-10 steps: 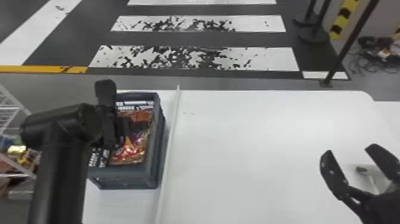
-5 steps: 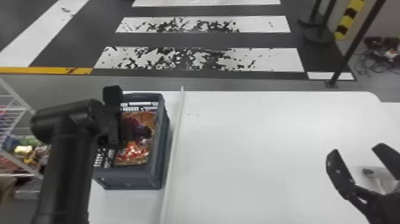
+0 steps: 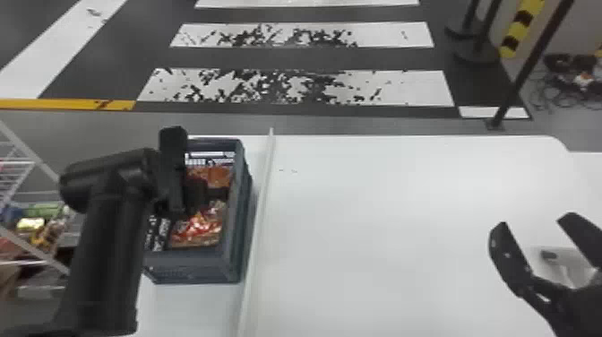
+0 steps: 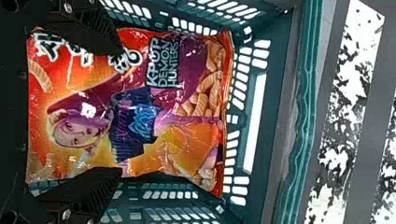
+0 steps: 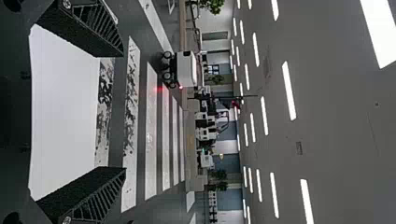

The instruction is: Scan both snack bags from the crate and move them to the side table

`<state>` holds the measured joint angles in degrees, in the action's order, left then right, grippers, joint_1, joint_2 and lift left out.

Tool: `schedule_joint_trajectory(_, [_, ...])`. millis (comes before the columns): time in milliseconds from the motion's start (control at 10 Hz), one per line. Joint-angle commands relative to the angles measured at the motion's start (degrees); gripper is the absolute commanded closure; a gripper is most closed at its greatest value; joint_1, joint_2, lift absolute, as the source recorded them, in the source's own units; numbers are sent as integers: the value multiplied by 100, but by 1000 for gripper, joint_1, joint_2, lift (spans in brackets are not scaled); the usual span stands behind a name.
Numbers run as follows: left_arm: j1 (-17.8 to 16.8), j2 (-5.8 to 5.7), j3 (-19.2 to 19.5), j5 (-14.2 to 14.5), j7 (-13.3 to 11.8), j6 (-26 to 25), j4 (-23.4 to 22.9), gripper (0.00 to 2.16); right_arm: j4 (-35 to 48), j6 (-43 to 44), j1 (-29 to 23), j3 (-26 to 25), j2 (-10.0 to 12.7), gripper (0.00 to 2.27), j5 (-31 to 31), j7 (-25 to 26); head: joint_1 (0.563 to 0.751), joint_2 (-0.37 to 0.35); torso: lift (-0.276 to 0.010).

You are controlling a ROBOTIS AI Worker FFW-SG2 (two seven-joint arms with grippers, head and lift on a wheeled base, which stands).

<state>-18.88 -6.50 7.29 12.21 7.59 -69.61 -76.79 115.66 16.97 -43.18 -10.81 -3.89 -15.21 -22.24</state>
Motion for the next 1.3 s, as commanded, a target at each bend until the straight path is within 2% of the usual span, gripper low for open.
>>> schedule_joint_trajectory(0, [-98, 0, -9, -8, -30, 197, 305, 178, -9, 11, 2, 0, 3, 56, -17, 0, 695, 65, -29])
schedule_joint_trajectory(200, [-169, 9, 0, -123, -135, 268, 507, 242, -44, 11, 2, -9, 3, 56, -61, 0, 695, 62, -29])
schedule_joint_trajectory(300, [-221, 0, -9, -158, -179, 250, 595, 599, -70, 11, 2, -44, -6, 56, -105, 0, 695, 61, -29])
schedule_joint_trajectory(400, [-239, 9, -9, -167, -179, 233, 639, 1366, -88, 11, 11, -62, -6, 56, -192, 0, 695, 59, -29])
schedule_joint_trajectory(500, [-239, 0, -9, -175, -276, 180, 621, 1693, -105, 11, 20, -70, -24, 56, -201, 0, 695, 55, -29])
schedule_joint_trajectory(800, [-248, -18, 62, -219, -408, 4, 613, 1959, -105, 11, 20, -79, -24, 56, -263, 0, 695, 45, -29])
schedule_joint_trajectory(1200, [288, 79, 141, -70, -311, -277, -407, 1970, -17, 82, -94, -132, -15, 60, -386, 0, 695, 42, -29])
